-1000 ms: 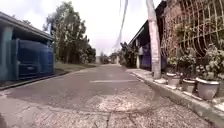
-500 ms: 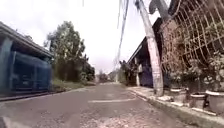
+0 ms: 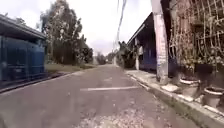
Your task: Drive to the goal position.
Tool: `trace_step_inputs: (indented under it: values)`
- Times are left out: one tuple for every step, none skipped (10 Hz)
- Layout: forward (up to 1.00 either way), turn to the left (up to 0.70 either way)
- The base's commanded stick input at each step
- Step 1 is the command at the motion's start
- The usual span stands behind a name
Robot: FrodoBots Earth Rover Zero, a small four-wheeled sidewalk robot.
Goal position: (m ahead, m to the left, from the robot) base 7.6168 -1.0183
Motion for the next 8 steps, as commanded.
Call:
trace_step_inputs:
  values:
    - [0.7, 0.0]
    - [0.7, 0.01]
    - [0.7, 0.02]
    - [0.7, 0.02]
    - [0.7, 0.02]
    - [0.7, 0.02]
    - [0.7, 0.02]
    - [0.7, 0.02]
